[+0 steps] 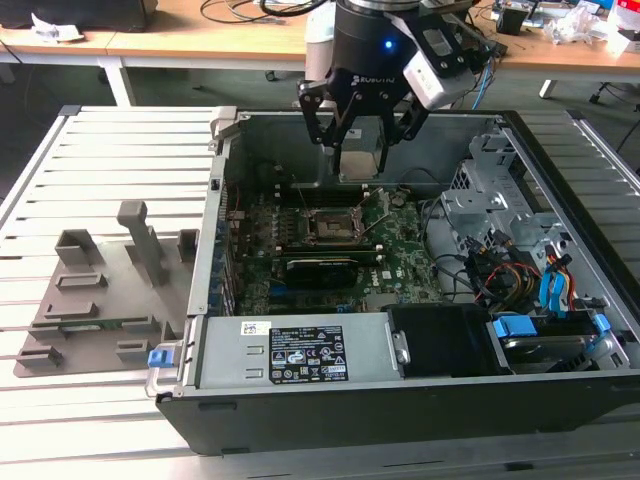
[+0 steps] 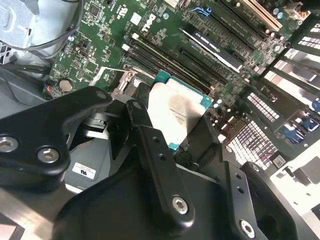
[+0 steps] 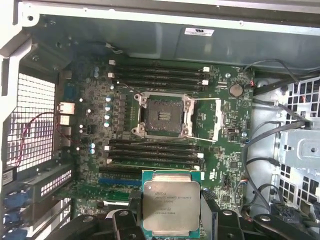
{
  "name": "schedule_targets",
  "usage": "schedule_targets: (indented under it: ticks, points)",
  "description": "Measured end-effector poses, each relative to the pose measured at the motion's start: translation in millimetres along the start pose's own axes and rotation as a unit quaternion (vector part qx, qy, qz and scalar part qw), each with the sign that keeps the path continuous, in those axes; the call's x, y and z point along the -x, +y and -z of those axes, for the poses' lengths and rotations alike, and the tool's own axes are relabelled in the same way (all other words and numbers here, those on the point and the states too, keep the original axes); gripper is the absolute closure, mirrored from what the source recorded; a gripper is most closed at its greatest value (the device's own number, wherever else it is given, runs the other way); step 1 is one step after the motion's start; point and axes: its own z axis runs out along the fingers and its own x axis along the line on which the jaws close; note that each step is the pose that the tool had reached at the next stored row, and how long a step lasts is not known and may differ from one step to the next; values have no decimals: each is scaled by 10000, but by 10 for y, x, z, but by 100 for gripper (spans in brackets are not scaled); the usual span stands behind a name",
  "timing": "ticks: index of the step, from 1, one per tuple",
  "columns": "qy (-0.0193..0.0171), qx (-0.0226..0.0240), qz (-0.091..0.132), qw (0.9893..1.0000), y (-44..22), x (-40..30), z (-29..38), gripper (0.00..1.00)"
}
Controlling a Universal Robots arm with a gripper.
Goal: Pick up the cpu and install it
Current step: 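Pick up the cpu and move it towards the insertion slot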
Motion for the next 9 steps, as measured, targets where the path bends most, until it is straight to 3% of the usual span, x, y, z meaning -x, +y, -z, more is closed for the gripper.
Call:
schedule_targets:
  ticks: [6,9]
  points:
    - [-4,63,6,10000,125,11,-30,45]
    - [-5,72,8,10000,178,17,-46,45]
